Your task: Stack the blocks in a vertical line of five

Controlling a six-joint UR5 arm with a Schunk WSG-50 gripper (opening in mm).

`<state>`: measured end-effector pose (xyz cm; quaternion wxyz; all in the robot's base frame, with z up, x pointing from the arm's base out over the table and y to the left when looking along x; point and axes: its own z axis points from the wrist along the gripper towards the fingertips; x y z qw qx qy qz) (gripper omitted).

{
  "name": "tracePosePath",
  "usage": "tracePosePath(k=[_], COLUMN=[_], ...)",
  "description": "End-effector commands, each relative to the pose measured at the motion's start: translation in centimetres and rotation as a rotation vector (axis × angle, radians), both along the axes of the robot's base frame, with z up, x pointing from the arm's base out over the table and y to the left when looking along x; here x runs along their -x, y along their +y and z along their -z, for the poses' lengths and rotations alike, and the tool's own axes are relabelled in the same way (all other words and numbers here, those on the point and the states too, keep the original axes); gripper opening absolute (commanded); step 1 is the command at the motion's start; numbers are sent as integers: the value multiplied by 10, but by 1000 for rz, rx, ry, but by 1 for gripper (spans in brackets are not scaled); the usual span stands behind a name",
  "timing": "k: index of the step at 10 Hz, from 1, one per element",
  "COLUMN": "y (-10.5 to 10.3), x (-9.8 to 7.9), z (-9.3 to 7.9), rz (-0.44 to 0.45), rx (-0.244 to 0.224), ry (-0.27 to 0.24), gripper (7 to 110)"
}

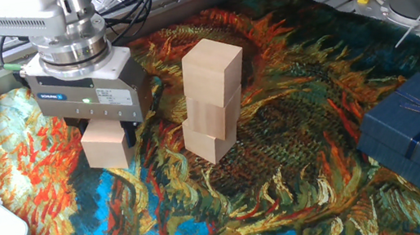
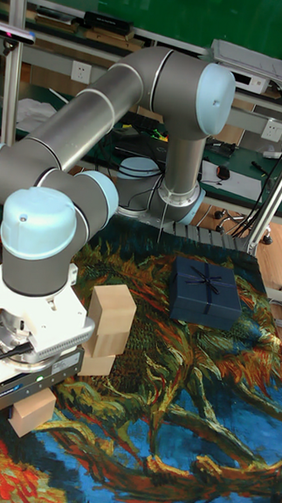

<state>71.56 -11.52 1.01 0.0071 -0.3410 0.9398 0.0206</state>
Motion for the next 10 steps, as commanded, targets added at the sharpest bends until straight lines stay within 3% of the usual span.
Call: tracePosePath(k=[1, 10], y=[3, 1], x=[-1, -2], z=[0, 0], rz=[13, 28], rx=[-15, -6], ry=[-5, -9], gripper=[66, 66])
